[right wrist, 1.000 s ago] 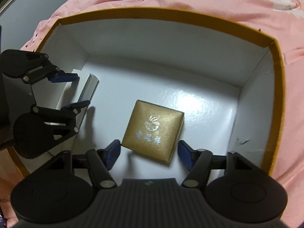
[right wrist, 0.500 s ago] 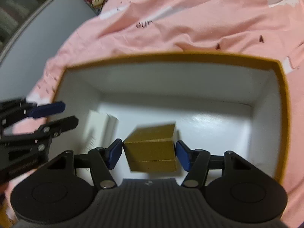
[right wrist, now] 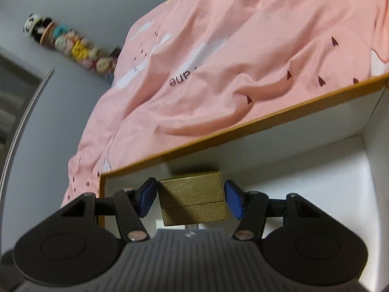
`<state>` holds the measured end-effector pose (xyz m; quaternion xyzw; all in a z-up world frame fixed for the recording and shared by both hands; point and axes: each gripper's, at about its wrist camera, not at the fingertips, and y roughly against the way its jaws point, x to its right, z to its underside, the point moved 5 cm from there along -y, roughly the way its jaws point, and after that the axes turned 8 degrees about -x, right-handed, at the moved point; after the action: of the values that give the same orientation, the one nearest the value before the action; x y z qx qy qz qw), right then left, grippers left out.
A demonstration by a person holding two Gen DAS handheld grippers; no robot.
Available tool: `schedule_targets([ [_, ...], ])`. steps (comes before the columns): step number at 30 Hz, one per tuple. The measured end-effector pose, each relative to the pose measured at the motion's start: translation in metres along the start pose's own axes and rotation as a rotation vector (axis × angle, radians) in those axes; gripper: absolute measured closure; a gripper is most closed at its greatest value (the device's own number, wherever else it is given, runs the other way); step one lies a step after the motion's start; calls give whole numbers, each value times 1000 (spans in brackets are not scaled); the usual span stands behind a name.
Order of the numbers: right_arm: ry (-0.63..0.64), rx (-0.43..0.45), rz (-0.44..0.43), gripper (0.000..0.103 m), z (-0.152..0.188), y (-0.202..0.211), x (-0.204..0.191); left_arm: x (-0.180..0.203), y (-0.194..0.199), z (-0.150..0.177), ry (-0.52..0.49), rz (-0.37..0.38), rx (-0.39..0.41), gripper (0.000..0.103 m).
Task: Organize objects
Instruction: 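Push the gold box against the box's inner wall with the right gripper, then withdraw both grippers from the box toward the remaining pile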
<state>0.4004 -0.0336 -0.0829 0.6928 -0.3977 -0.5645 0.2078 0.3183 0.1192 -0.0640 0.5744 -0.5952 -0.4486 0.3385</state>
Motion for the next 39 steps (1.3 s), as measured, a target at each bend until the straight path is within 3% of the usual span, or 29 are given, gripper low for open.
schedule_targets([
  [9,34,-66,-37,40,8,-31,-20,-4,-6,4,13,20,-7,74],
  [18,118,-100,-65,40,11,-32,-28,-5,-3,9,20,16,-8,74],
  [23,154,-134,-68,68,14,-36,-31,-6,9,11,10,14,2,74],
  [28,205,-147,-55,72,15,-35,-35,-5,27,15,-6,10,33,74],
  [32,289,-143,-27,72,24,-15,-42,-3,44,20,0,18,66,74],
  [37,503,-60,-33,73,50,36,-62,7,72,34,-13,27,133,72],
  [39,582,-15,-35,72,64,57,-66,12,86,42,-26,11,183,67],
])
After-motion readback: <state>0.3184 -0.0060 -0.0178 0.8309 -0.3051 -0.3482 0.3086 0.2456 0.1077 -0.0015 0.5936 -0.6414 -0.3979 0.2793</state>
